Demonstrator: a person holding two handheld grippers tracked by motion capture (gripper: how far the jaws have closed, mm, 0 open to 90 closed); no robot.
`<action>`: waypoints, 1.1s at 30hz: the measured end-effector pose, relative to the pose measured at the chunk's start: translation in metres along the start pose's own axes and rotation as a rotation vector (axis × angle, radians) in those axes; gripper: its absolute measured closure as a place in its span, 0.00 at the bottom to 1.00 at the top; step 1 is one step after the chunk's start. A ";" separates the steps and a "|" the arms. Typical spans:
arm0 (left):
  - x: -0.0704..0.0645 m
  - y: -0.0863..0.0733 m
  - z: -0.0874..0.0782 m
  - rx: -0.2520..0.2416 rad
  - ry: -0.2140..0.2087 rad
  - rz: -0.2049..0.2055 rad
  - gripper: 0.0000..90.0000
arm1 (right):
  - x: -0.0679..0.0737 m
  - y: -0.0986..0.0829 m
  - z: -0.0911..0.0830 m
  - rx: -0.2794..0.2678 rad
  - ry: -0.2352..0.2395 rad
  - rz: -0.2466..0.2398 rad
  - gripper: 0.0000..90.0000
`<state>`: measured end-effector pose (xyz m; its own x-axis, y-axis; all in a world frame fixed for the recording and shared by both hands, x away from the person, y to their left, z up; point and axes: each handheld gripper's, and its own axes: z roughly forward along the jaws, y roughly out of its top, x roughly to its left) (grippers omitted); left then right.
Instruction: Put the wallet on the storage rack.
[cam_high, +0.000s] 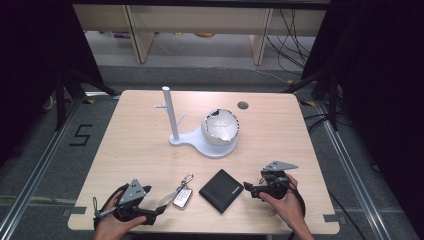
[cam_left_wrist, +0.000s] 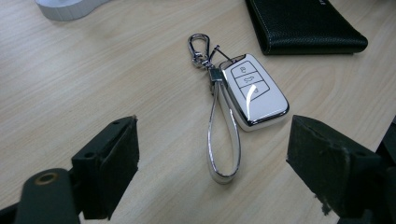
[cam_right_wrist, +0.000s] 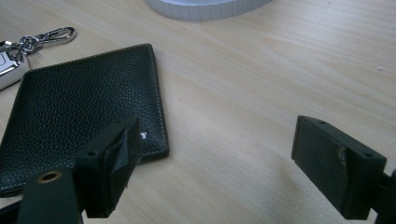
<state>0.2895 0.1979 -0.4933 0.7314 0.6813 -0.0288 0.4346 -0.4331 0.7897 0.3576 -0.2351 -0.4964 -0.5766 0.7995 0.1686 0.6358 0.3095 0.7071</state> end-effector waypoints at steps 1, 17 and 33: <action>-0.003 0.000 0.002 -0.034 0.001 -0.027 0.20 | 0.000 0.000 0.000 -0.009 -0.017 -0.008 0.20; -0.025 0.008 0.004 -0.039 -0.041 0.080 0.54 | 0.000 0.005 -0.001 -0.013 0.011 -0.021 0.26; -0.068 0.034 0.044 -0.023 -0.165 0.155 0.93 | 0.008 0.016 0.004 -0.026 0.094 -0.011 0.26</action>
<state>0.2777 0.1104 -0.4916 0.8656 0.5007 -0.0044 0.2993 -0.5105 0.8061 0.3648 -0.2218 -0.4867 -0.6299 0.7437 0.2239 0.6166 0.3036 0.7264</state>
